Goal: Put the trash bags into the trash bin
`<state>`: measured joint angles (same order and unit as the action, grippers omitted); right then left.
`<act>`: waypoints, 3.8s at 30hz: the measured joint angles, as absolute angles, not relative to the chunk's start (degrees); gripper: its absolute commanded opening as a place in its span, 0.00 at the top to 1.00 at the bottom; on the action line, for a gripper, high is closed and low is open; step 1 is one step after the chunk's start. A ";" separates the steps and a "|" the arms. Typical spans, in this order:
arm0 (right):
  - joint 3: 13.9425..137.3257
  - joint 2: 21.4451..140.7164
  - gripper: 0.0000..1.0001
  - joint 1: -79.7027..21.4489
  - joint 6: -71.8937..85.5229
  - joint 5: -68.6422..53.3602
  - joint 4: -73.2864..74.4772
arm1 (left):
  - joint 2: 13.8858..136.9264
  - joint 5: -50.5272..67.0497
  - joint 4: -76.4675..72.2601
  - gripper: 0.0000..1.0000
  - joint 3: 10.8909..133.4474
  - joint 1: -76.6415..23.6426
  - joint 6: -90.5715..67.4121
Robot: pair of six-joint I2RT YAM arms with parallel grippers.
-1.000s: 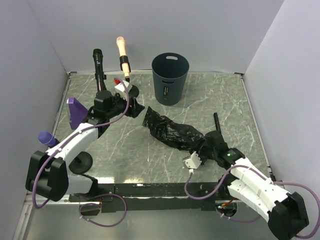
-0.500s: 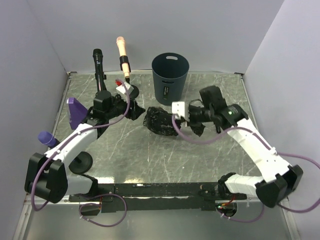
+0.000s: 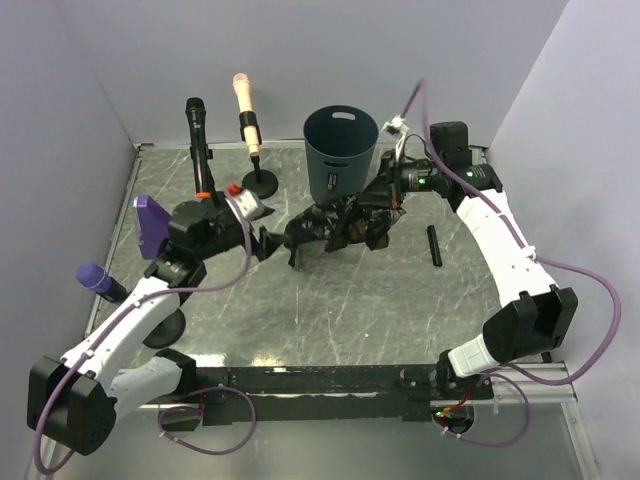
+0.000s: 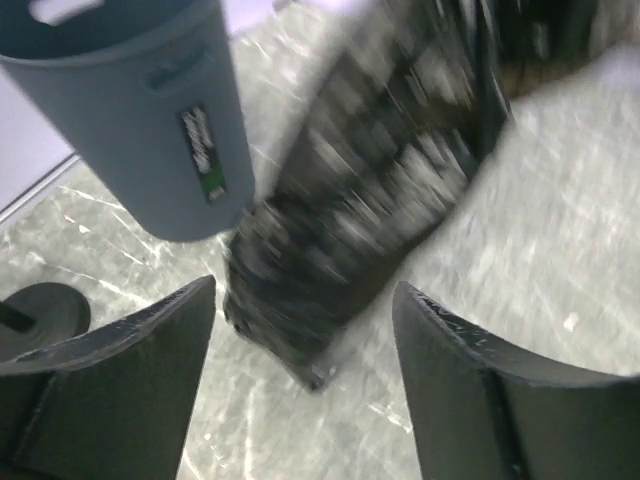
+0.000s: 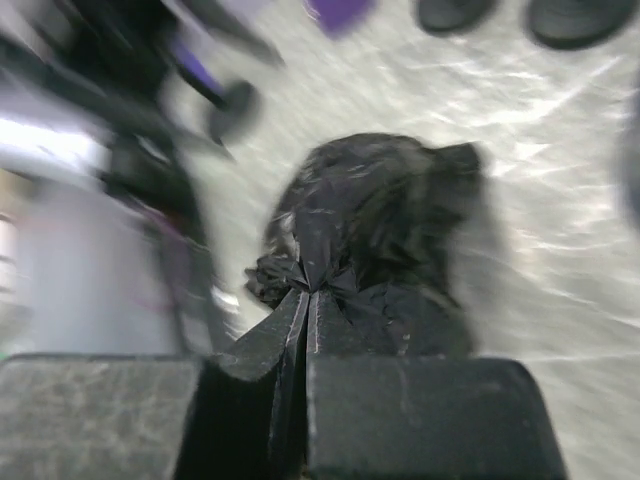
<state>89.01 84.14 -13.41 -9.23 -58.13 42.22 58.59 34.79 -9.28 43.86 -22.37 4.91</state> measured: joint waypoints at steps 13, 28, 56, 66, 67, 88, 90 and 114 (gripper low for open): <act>81.28 84.31 1.00 -8.25 15.64 -73.12 26.79 | 75.37 21.93 -28.77 0.16 37.50 -35.14 26.68; 69.76 76.38 0.55 0.47 6.15 -64.99 38.24 | 85.93 23.27 -34.83 0.99 47.40 -32.05 25.26; 69.71 66.15 0.31 -19.42 -45.36 -46.72 50.33 | 92.53 49.63 15.29 0.99 73.76 -26.72 29.19; 71.48 67.53 0.31 -20.34 -38.44 -49.74 44.95 | 94.91 37.36 13.34 0.99 76.34 -26.96 14.79; 71.50 67.92 0.31 -20.69 -37.93 -49.89 44.29 | 95.13 36.56 13.30 0.99 76.73 -26.96 13.43; 72.49 76.34 1.00 -24.38 -34.52 -45.41 36.38 | 94.54 34.74 11.86 0.75 75.20 -26.98 8.03; 72.49 76.34 1.00 -24.40 -33.26 -44.23 35.97 | 94.54 34.50 11.90 0.48 75.37 -26.98 7.97; 67.44 78.24 1.00 -15.49 16.60 -41.04 6.76 | 65.91 38.09 2.24 0.20 43.97 -17.28 -17.17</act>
